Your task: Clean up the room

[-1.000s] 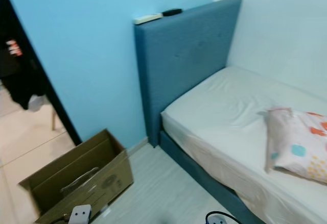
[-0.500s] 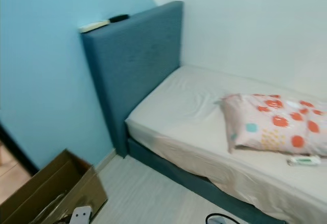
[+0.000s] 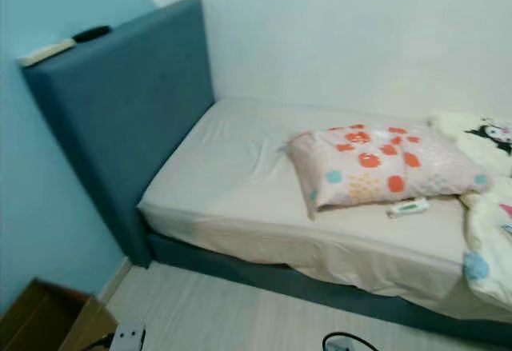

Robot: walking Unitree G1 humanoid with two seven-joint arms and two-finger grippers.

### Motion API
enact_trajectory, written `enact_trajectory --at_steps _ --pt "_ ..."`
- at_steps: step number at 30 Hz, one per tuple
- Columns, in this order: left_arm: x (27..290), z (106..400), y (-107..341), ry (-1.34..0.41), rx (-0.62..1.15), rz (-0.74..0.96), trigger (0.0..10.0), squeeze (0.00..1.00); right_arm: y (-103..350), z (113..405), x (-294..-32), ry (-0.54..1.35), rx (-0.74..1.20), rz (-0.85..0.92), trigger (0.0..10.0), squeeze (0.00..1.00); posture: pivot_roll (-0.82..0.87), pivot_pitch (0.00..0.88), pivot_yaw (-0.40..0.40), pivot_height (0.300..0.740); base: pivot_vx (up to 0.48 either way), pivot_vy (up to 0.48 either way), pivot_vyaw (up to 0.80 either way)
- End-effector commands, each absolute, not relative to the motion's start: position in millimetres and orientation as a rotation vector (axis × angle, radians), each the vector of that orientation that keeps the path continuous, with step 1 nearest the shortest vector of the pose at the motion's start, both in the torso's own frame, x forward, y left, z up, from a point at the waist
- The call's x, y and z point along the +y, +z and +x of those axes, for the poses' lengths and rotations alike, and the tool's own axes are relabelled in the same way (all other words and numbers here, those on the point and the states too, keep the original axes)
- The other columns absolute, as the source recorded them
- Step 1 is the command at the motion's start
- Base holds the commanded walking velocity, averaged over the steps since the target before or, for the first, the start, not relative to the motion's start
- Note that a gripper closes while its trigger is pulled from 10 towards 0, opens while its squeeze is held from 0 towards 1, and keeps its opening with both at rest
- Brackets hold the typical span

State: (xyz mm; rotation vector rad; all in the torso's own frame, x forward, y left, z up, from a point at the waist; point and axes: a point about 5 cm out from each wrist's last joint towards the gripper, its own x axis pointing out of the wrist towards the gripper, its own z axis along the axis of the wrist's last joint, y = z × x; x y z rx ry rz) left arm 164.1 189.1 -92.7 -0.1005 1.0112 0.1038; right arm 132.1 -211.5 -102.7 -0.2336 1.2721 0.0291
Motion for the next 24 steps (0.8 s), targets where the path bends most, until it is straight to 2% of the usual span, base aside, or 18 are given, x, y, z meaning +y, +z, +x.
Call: enact_trajectory --at_steps 1,3,6,24 --pt "192.8 156.3 -95.5 0.115 1.035 -0.092 10.0 0.0 -102.4 135.0 -207.8 0.034 1.26 -0.232 10.0 0.0 -0.03 0.0 -0.006 0.74 0.0 0.0 -0.77" --pt "193.0 156.4 -95.4 0.113 1.036 -0.089 10.0 0.0 -102.4 135.1 -207.8 0.026 1.254 -0.224 10.0 0.0 -0.03 0.0 -0.006 0.74 0.0 0.0 -0.77" --pt "193.4 156.4 -95.4 0.111 1.038 -0.082 10.0 0.0 -102.1 135.9 -207.5 0.032 1.244 -0.23 10.0 0.0 -0.03 0.0 -0.006 0.74 0.0 0.0 0.0" --pt "194.4 156.0 -95.6 0.116 1.049 -0.074 10.0 0.0 -101.8 137.8 -205.5 0.038 1.234 -0.222 10.0 0.0 -0.03 0.0 -0.005 0.74 0.0 -0.474 0.0"
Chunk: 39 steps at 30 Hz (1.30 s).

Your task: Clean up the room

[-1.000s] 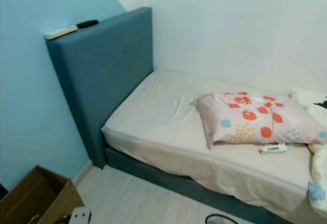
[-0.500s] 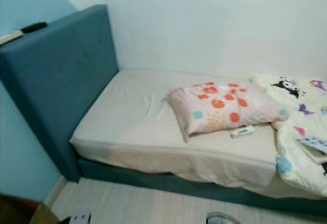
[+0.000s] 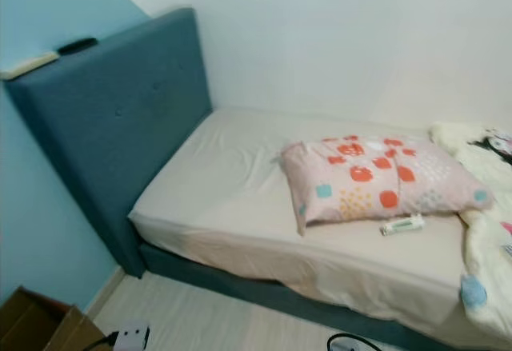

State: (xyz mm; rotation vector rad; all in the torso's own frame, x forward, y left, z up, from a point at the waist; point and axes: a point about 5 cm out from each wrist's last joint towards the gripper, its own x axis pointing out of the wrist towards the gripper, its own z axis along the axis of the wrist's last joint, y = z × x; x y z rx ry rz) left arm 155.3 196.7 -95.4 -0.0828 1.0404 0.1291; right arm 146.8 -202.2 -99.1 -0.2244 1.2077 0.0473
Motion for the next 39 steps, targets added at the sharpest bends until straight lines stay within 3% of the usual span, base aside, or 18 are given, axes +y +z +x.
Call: enact_trajectory --at_steps 1,13,32,39 --pt "194.3 156.1 -95.6 0.116 1.049 -0.074 10.0 0.0 -101.6 138.2 -205.5 0.04 1.232 -0.225 10.0 0.0 -0.03 0.0 -0.004 0.74 0.0 -0.48 0.0" --pt "193.4 156.6 -95.5 0.111 1.048 -0.074 10.0 0.0 -100.5 141.5 -204.1 0.06 1.206 -0.198 10.0 0.0 -0.04 0.0 -0.004 0.74 0.0 -0.478 0.0" --pt "192.5 155.3 -96.1 0.103 1.053 -0.071 10.0 0.0 -101.8 135.5 -208.5 0.073 1.227 -0.213 10.0 0.0 -0.04 0.002 -0.006 0.74 0.0 -0.477 0.75" --pt "192.2 155.6 -96.1 0.126 1.049 -0.09 10.0 0.0 -101.4 135.9 -210.3 0.058 1.222 -0.224 10.0 0.0 -0.04 0.001 -0.006 0.74 0.0 -0.049 0.62"
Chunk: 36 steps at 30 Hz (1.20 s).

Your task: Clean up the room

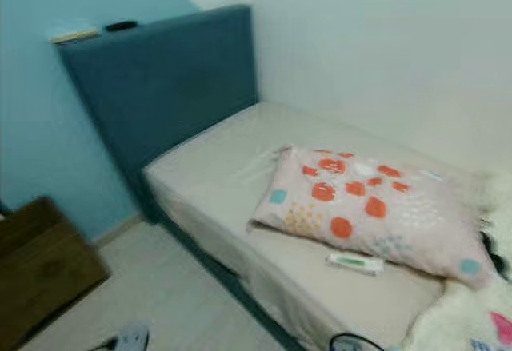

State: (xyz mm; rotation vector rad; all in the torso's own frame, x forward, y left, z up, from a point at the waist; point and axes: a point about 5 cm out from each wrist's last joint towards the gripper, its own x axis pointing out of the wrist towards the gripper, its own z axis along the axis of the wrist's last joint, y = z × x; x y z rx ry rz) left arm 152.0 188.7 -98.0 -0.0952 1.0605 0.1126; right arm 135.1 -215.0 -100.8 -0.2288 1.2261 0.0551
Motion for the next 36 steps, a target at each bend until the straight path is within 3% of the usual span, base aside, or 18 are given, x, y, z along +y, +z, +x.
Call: enact_trajectory --at_steps 1,18,25,36 --pt "192.2 155.6 -96.1 0.126 1.049 -0.09 10.0 0.0 -101.4 135.9 -210.3 0.058 1.222 -0.224 10.0 0.0 -0.04 0.001 -0.006 0.74 0.0 0.0 0.0" --pt "190.2 153.9 -96.8 0.11 1.045 -0.096 10.0 0.0 -102.2 133.5 -210.6 0.047 1.228 -0.217 10.0 0.0 -0.05 0.015 -0.009 0.74 0.0 0.0 0.0" --pt "190.4 155.4 -96.3 0.107 1.046 -0.07 10.0 0.0 -102.4 133.3 -209.8 0.046 1.227 -0.214 10.0 0.0 -0.05 0.013 -0.007 0.74 0.0 -0.46 0.0" --pt "190.0 159.1 -94.8 0.132 1.027 -0.11 10.0 0.0 -98.9 145.1 -205.7 0.036 1.172 -0.191 10.0 0.0 -0.05 0.013 -0.006 0.74 0.0 0.0 0.0"
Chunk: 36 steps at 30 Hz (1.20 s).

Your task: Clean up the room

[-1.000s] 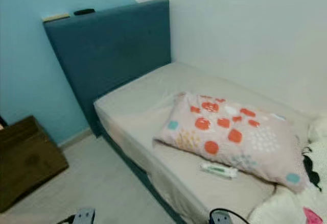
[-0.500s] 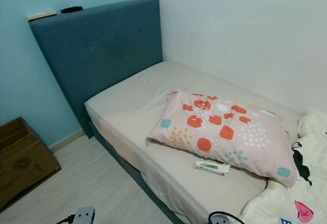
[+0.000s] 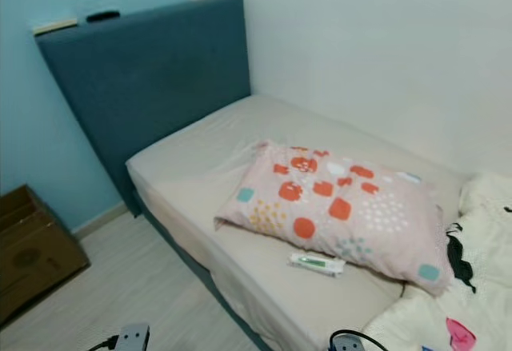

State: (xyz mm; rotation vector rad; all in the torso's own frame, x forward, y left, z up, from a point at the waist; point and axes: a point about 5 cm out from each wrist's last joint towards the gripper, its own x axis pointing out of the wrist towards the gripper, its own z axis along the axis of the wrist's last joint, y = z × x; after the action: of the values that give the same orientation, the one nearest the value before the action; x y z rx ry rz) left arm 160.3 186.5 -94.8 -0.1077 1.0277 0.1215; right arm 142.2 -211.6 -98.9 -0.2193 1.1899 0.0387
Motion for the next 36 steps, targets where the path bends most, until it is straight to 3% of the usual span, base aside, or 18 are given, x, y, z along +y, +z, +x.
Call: enact_trajectory --at_steps 1,13,23,36 --pt "188.6 161.5 -93.9 0.128 1.015 -0.117 10.0 0.0 -94.9 155.7 -204.2 0.025 1.127 -0.165 10.0 0.0 -0.05 0.015 -0.007 0.74 0.0 0.0 0.0" --pt "181.3 196.0 -77.6 0.086 0.879 -0.137 10.0 0.0 -36.9 258.8 -186.1 0.034 0.733 0.107 10.0 0.0 -0.05 0.014 -0.01 0.74 0.0 0.0 0.0" --pt "184.2 224.1 -60.2 0.103 0.76 -0.198 10.0 0.0 -19.3 280.4 -185.6 0.015 0.657 0.15 10.0 0.0 -0.04 0.004 -0.009 0.715 0.0 0.0 0.0" --pt "185.9 228.5 -56.9 0.108 0.733 -0.232 10.0 0.0 -20.5 279.0 -187.8 -0.008 0.659 0.19 10.0 0.0 -0.04 0.0 -0.003 0.715 0.0 0.0 0.0"
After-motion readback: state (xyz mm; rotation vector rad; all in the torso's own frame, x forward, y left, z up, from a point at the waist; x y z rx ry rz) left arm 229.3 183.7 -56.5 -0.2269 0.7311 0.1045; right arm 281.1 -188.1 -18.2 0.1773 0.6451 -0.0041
